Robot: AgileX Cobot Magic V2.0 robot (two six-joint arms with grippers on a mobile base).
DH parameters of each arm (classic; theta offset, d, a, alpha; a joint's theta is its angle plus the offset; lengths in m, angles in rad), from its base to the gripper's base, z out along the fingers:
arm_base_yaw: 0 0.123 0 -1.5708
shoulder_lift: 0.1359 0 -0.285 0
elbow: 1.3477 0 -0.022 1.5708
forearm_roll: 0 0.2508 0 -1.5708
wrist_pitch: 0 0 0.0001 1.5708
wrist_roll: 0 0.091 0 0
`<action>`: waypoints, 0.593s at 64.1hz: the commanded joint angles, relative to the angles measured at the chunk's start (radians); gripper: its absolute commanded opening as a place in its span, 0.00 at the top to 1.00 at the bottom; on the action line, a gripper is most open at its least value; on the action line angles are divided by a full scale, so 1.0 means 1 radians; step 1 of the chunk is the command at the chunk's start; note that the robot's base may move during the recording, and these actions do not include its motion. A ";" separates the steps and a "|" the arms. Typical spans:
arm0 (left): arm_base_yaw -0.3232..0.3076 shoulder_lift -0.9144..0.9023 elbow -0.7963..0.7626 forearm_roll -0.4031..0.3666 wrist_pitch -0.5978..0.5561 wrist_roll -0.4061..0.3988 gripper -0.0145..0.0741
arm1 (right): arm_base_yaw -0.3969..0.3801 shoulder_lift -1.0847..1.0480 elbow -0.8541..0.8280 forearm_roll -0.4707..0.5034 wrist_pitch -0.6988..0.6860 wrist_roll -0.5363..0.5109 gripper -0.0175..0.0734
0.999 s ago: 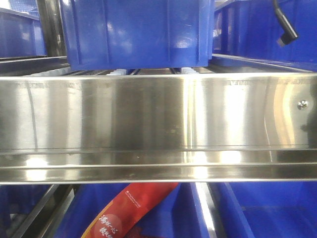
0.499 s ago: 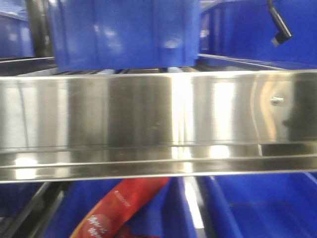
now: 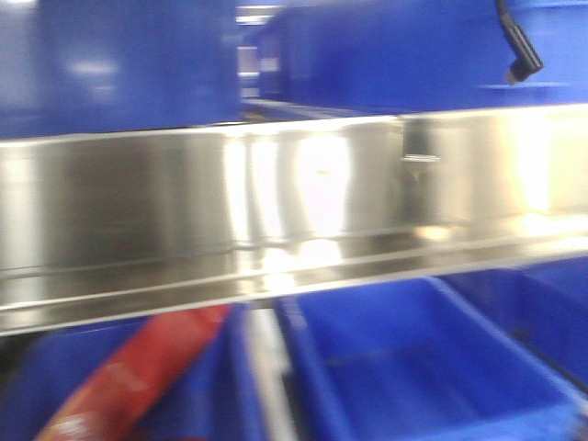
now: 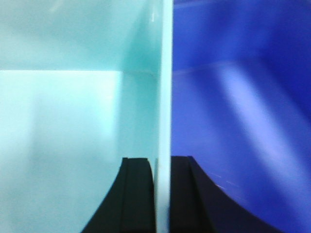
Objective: Fetch blue bin and place on conveyor start
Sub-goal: 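Pull the held bin back away from the shelf rack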
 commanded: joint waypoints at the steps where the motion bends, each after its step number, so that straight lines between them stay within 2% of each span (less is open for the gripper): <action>1: 0.000 -0.018 -0.016 0.028 -0.033 0.000 0.96 | -0.005 -0.019 -0.011 -0.041 -0.004 -0.018 0.99; 28: 0.000 -0.018 -0.016 0.028 -0.033 0.000 0.96 | -0.005 -0.019 -0.011 -0.041 -0.004 -0.018 0.99; 38: 0.000 -0.018 -0.016 0.028 -0.033 0.000 0.96 | -0.005 -0.019 -0.011 -0.072 -0.025 -0.018 0.99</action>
